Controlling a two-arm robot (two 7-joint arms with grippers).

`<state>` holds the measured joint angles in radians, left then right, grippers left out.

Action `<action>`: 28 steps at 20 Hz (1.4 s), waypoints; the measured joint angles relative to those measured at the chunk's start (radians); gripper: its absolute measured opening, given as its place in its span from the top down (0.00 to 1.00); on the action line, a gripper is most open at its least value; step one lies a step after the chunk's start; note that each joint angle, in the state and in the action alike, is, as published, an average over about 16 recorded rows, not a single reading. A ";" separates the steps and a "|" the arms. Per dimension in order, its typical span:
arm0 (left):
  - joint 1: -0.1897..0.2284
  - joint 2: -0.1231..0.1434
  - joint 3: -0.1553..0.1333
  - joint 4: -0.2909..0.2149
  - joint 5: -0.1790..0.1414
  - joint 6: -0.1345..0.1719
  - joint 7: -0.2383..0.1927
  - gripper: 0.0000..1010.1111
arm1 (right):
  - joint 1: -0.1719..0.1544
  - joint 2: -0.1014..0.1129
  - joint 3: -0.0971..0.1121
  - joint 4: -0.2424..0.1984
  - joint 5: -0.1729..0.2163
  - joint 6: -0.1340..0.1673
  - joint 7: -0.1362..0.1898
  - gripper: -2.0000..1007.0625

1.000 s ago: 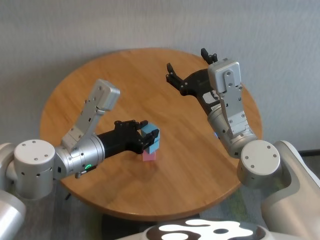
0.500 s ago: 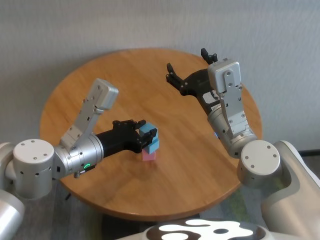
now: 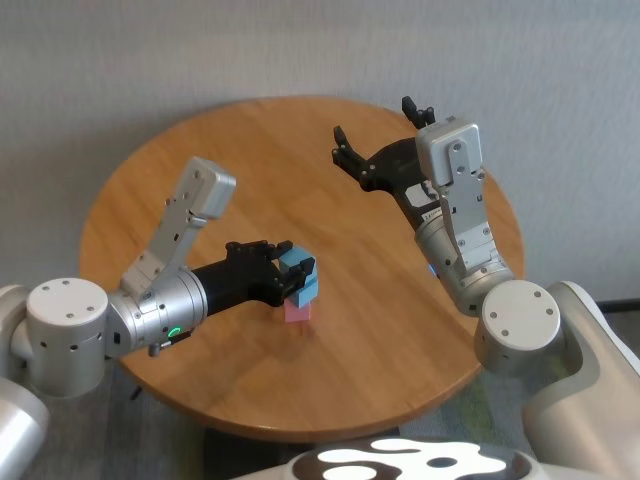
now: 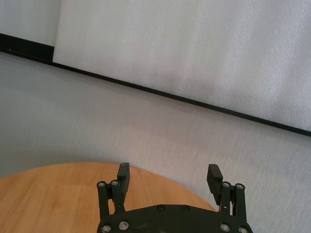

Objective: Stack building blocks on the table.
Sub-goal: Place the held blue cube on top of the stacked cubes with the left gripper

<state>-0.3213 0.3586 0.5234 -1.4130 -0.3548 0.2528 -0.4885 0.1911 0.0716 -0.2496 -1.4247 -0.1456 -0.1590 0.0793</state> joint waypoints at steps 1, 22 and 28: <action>-0.001 0.001 0.001 0.001 -0.003 0.000 0.001 0.60 | 0.000 0.000 0.000 0.000 0.000 0.000 0.000 0.00; -0.003 0.007 0.009 0.004 -0.024 0.004 0.015 0.59 | 0.000 0.000 0.000 0.000 0.000 0.000 0.000 0.00; -0.002 0.007 0.008 0.004 -0.023 0.004 0.014 0.53 | 0.000 0.000 0.000 0.000 0.000 0.000 0.000 0.00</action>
<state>-0.3235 0.3657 0.5319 -1.4091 -0.3780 0.2564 -0.4747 0.1911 0.0716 -0.2496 -1.4247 -0.1456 -0.1590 0.0793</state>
